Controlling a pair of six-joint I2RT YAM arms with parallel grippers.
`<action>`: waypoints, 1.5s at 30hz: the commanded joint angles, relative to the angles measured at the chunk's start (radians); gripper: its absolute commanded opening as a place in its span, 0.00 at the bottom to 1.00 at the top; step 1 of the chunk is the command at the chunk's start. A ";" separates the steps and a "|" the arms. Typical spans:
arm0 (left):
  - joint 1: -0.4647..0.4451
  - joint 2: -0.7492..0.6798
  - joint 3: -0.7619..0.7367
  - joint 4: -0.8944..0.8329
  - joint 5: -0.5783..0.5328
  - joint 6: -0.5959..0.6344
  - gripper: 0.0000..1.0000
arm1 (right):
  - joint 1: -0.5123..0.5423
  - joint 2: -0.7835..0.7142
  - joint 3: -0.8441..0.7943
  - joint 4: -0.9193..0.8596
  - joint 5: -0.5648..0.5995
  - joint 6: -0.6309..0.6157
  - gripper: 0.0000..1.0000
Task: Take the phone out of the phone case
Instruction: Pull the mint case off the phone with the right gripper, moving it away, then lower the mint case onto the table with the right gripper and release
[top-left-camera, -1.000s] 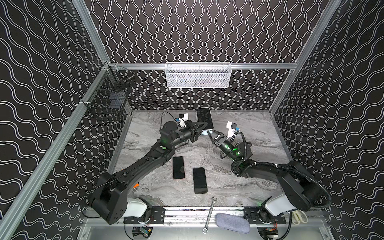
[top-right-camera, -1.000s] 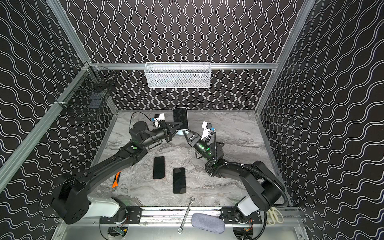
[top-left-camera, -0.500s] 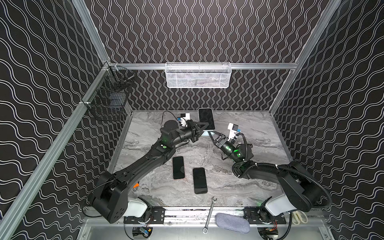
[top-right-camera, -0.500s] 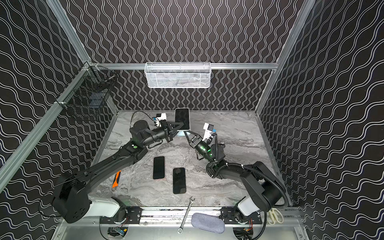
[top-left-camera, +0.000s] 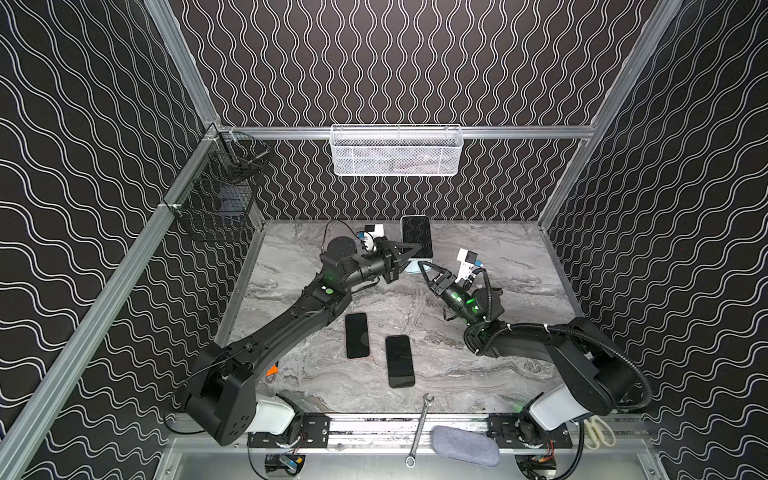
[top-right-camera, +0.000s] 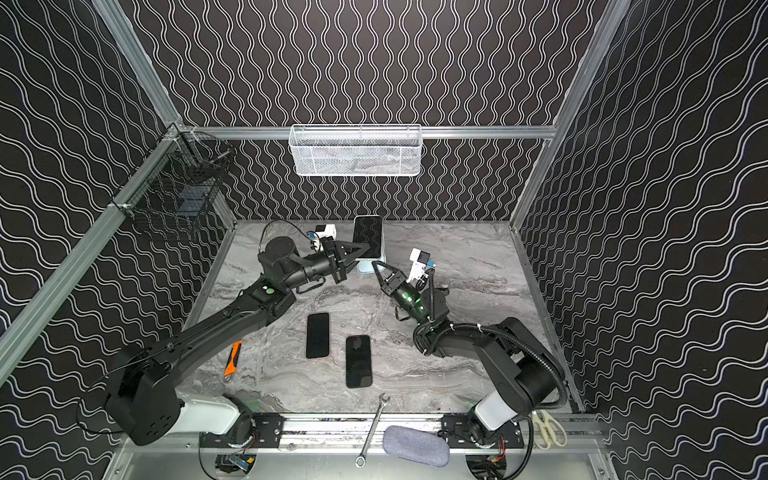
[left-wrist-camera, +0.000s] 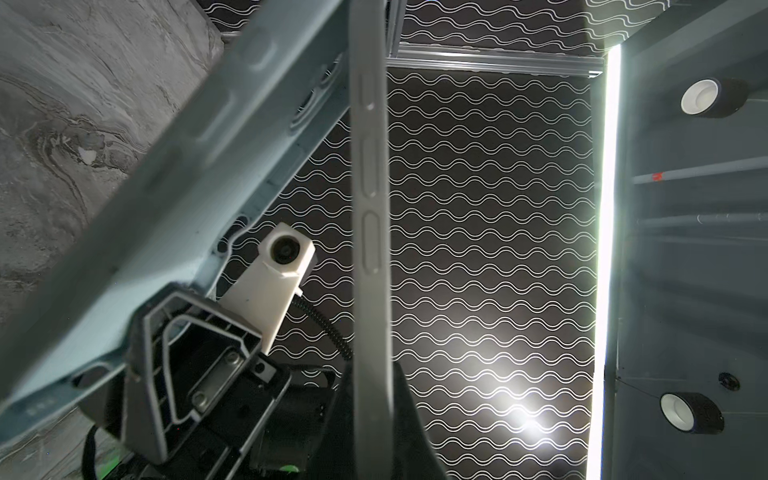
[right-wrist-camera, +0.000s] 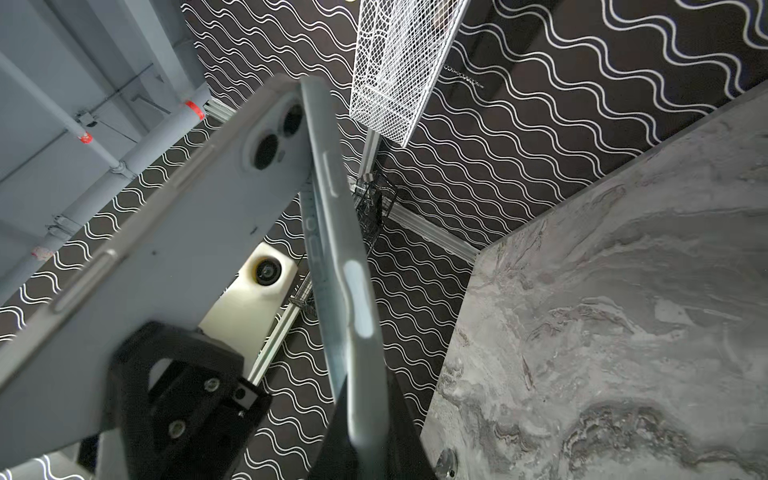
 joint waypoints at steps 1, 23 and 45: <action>0.003 0.009 0.024 0.153 -0.036 0.011 0.00 | -0.017 0.022 0.002 0.014 -0.028 0.013 0.02; 0.003 0.101 0.051 0.252 0.005 -0.048 0.00 | -0.296 0.001 -0.101 -0.073 -0.087 -0.013 0.02; 0.084 0.125 -0.089 0.296 -0.023 0.038 0.00 | -0.655 0.183 0.058 -0.511 -0.403 -0.120 0.07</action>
